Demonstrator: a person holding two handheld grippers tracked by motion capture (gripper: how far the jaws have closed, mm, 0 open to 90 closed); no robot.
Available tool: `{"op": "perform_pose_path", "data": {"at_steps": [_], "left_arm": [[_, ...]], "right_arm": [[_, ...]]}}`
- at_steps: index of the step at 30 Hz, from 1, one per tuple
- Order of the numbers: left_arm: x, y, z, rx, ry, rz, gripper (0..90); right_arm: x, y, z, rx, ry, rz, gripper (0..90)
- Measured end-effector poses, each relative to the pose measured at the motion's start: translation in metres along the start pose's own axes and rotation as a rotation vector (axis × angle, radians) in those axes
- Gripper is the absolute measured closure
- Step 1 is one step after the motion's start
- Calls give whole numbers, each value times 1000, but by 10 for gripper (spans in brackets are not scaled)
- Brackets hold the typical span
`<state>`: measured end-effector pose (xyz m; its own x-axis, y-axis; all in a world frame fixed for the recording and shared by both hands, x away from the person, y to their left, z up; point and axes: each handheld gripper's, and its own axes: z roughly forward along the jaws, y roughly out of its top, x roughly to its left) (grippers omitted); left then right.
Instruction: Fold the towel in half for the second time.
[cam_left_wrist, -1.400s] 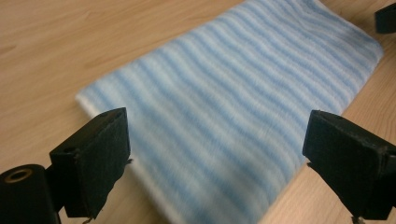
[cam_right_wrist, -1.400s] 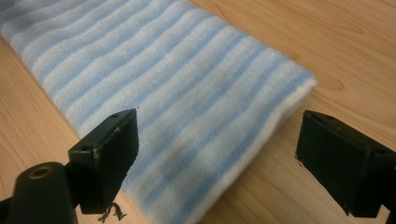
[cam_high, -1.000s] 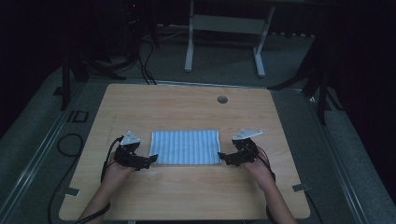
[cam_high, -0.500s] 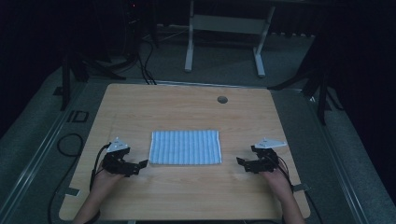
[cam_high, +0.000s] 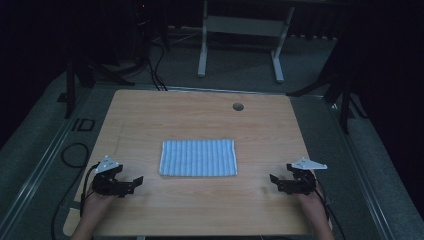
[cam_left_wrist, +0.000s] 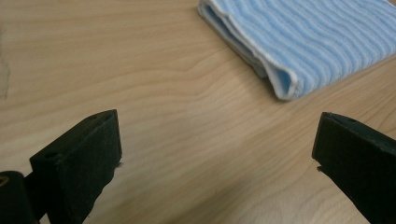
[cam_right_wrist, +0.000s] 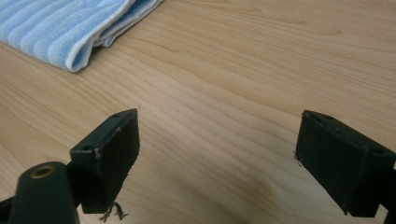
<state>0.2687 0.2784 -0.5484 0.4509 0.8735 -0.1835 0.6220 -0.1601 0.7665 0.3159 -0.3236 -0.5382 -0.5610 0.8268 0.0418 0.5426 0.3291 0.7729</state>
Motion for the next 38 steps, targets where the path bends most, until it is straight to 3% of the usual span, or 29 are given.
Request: {"op": "perform_pose_path", "data": {"at_steps": [7,16,21,27,33,38], "left_arm": [[-1,-8,-8,-28,16,-5,14],[-1,-18,-22,-75,25,-30,14],[1,-22,-26,-80,41,-38,14],[-2,-25,-26,-97,69,-21,14],[-1,-24,-30,-136,101,-21,14],[2,-25,-36,-172,137,-30,14]], "right_arm": [[-2,-7,-7,-10,-2,15,137],[8,-19,-23,-30,-28,11,137],[10,-31,-30,-51,-64,26,137],[5,-37,-34,-129,-117,45,138],[0,-42,-34,-140,-194,62,138],[-2,-42,-35,-153,-220,62,138]]}}
